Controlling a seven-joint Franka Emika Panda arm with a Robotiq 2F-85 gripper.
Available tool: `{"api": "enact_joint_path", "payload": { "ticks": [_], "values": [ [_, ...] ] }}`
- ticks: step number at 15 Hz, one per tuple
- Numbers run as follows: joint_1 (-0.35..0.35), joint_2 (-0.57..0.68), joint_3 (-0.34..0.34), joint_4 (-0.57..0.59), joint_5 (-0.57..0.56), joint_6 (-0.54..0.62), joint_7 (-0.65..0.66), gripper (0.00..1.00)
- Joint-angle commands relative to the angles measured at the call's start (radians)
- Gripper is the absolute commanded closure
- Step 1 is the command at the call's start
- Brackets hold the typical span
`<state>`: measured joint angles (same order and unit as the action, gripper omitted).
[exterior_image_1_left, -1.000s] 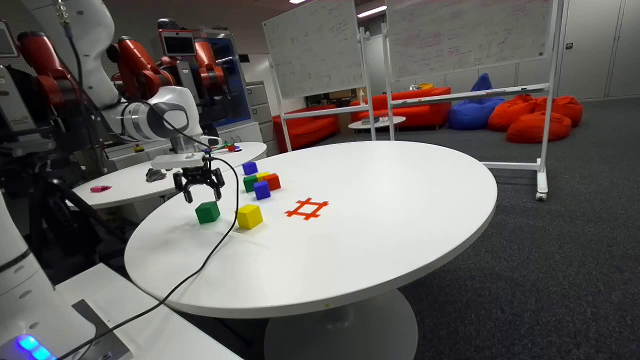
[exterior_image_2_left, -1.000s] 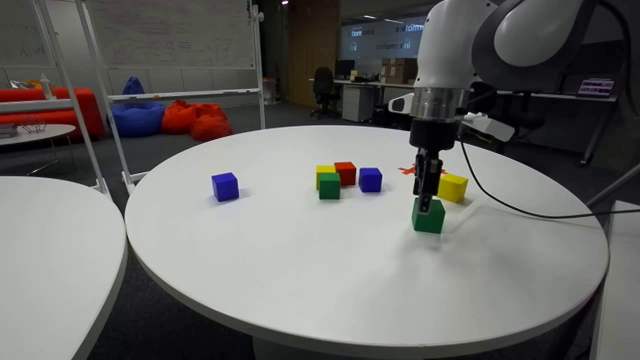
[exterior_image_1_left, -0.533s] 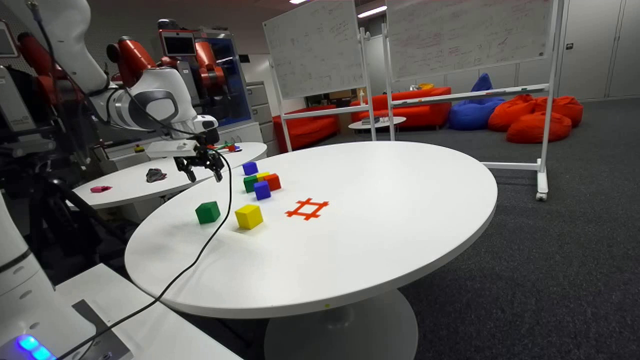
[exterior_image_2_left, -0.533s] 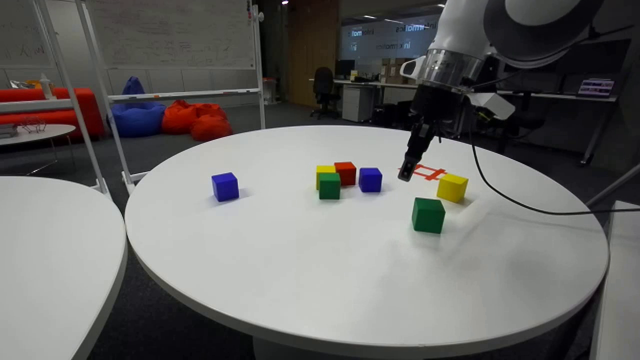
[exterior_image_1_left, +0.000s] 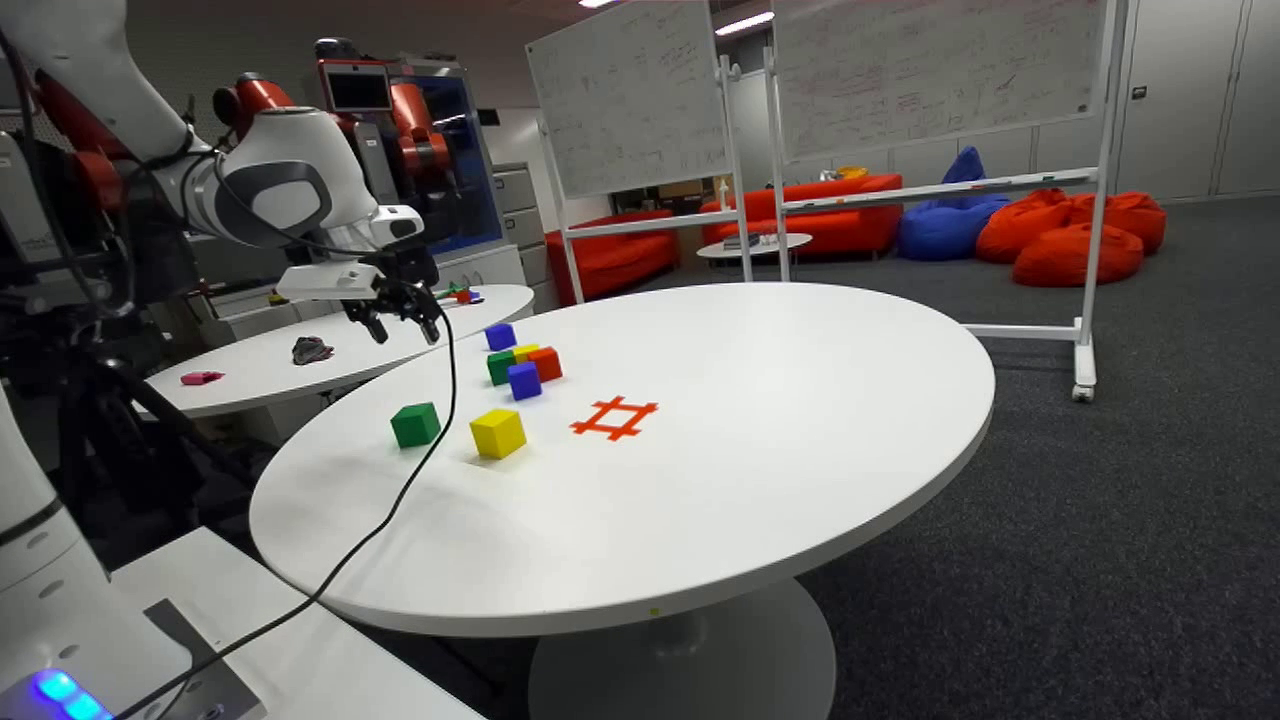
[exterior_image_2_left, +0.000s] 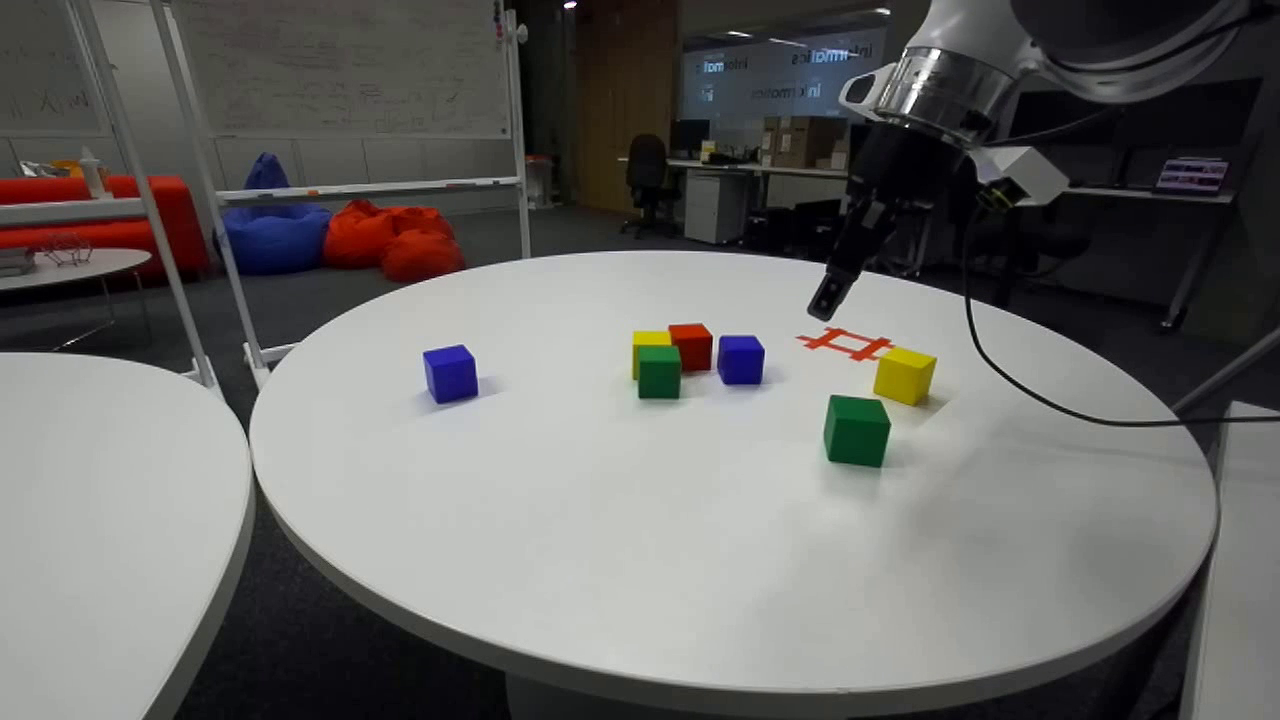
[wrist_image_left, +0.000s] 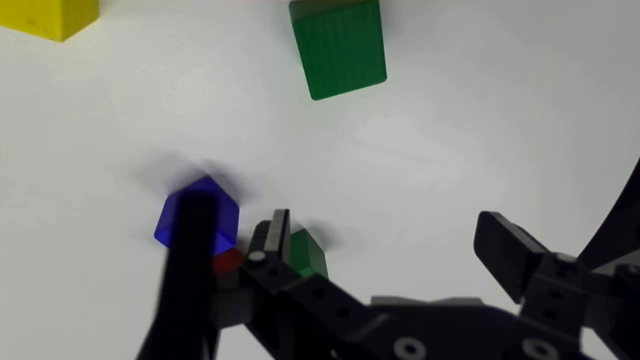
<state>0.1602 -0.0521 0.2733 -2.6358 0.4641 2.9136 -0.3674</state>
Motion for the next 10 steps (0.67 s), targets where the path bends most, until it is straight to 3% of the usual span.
{"api": "enact_joint_path", "payload": {
  "ticks": [1,3,10],
  "values": [
    [0.0,0.003,0.0,0.0,0.0,0.0,0.0,0.0],
    [-0.001,-0.011,-0.012,0.011,0.058,0.011,-0.021,0.0],
    [-0.01,-0.152,-0.145,0.039,0.458,-0.032,-0.246,0.0]
  ]
}}
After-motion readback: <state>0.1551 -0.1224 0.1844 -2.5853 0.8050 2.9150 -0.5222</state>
